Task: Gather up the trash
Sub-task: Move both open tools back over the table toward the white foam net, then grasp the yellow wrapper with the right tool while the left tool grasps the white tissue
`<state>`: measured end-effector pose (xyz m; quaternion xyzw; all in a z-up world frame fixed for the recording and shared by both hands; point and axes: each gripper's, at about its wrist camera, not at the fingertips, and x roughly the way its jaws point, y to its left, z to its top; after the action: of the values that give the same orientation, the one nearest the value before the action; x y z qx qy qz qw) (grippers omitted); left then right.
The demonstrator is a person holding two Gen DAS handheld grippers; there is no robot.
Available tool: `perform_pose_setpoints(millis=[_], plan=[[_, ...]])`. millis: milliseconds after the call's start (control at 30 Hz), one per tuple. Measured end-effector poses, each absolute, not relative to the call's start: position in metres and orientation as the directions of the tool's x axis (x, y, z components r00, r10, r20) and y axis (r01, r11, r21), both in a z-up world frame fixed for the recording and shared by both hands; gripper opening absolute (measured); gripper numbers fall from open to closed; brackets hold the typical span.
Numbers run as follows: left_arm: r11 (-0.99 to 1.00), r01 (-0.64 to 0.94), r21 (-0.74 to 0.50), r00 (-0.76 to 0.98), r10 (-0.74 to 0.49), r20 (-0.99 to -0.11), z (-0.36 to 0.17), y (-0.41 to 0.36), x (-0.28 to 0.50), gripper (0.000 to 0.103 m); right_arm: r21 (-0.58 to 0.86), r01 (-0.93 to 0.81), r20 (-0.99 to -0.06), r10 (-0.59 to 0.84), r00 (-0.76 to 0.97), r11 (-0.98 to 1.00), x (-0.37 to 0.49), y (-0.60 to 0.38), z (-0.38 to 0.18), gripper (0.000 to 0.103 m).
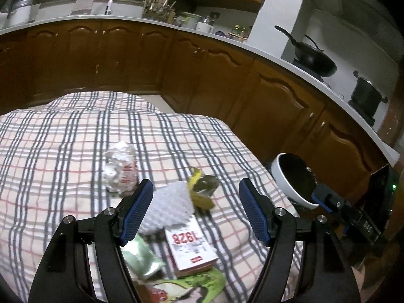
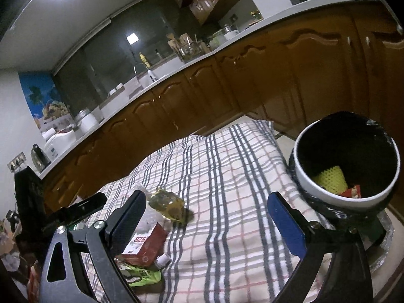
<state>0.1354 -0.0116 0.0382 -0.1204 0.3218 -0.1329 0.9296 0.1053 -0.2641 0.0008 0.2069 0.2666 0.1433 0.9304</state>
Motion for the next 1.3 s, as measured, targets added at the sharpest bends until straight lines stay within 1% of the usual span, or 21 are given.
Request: perform_pose_setpoints(millis=[167, 367, 467, 533, 600, 900, 967, 1000, 1033, 1067, 1100, 1133, 1167, 1200, 1233, 1300], plan=[[0.944, 0.136, -0.301, 0.766, -0.292, -0.573, 0.036, 0.004, 0.138, 0.072, 0.450, -0.182, -0.452, 0.399, 0.798, 0.874, 0.116, -0.247, 0.001, 0.096], [0.951, 0.082, -0.297, 0.761, -0.252, -0.598, 0.030, 0.023, 0.152, 0.072, 0.441, -0.213, -0.486, 0.432, 0.760, 0.872, 0.135, -0.225, -0.002, 0.088], [0.962, 0.076, -0.264, 0.749, -0.230, -0.622, 0.029, 0.026, 0.162, 0.072, 0.432, -0.220, -0.514, 0.439, 0.737, 0.875, 0.146, -0.214, -0.005, 0.078], [0.968, 0.073, -0.240, 0.735, -0.215, -0.643, 0.025, 0.027, 0.171, 0.072, 0.426, -0.230, -0.539, 0.449, 0.713, 0.875, 0.156, -0.205, -0.010, 0.068], [0.970, 0.074, -0.232, 0.719, -0.214, -0.662, 0.021, 0.028, 0.181, 0.072, 0.420, -0.235, -0.564, 0.455, 0.689, 0.877, 0.165, -0.198, -0.015, 0.064], [0.973, 0.074, -0.219, 0.647, -0.214, -0.732, 0.000, 0.031, 0.222, 0.070, 0.421, -0.246, -0.614, 0.474, 0.631, 0.873, 0.192, -0.184, -0.029, 0.063], [0.975, 0.075, -0.210, 0.635, -0.210, -0.743, -0.004, 0.029, 0.226, 0.061, 0.418, -0.251, -0.627, 0.477, 0.616, 0.873, 0.197, -0.180, -0.033, 0.062], [0.974, 0.080, -0.210, 0.627, -0.213, -0.749, -0.006, 0.028, 0.229, 0.052, 0.420, -0.254, -0.635, 0.482, 0.604, 0.871, 0.200, -0.178, -0.036, 0.058], [0.974, 0.086, -0.209, 0.618, -0.217, -0.756, -0.008, 0.026, 0.230, 0.040, 0.421, -0.258, -0.640, 0.486, 0.595, 0.870, 0.202, -0.176, -0.038, 0.053], [0.974, 0.094, -0.204, 0.608, -0.219, -0.763, -0.010, 0.024, 0.231, 0.025, 0.417, -0.261, -0.651, 0.486, 0.583, 0.871, 0.204, -0.172, -0.042, 0.050], [0.974, 0.103, -0.199, 0.596, -0.221, -0.772, -0.014, 0.022, 0.233, 0.016, 0.410, -0.259, -0.660, 0.481, 0.577, 0.874, 0.206, -0.171, -0.045, 0.045], [0.974, 0.106, -0.201, 0.587, -0.224, -0.778, -0.017, 0.021, 0.234, 0.005, 0.407, -0.257, -0.666, 0.478, 0.573, 0.876, 0.207, -0.170, -0.048, 0.033], [0.973, 0.107, -0.206, 0.582, -0.229, -0.780, -0.018, 0.021, 0.235, 0.005, 0.407, -0.258, -0.672, 0.478, 0.566, 0.876, 0.208, -0.169, -0.051, 0.025], [0.972, 0.107, -0.211, 0.586, -0.233, -0.776, -0.019, 0.022, 0.234, 0.004, 0.406, -0.259, -0.676, 0.479, 0.561, 0.876, 0.208, -0.168, -0.053, 0.011], [0.971, 0.106, -0.213, 0.591, -0.234, -0.772, -0.017, 0.023, 0.232, 0.003, 0.404, -0.261, -0.674, 0.478, 0.564, 0.877, 0.206, -0.168, -0.054, 0.005], [0.970, 0.107, -0.216, 0.607, -0.236, -0.759, -0.012, 0.024, 0.229, 0.002, 0.398, -0.268, -0.662, 0.477, 0.578, 0.877, 0.203, -0.169, -0.051, 0.003]])
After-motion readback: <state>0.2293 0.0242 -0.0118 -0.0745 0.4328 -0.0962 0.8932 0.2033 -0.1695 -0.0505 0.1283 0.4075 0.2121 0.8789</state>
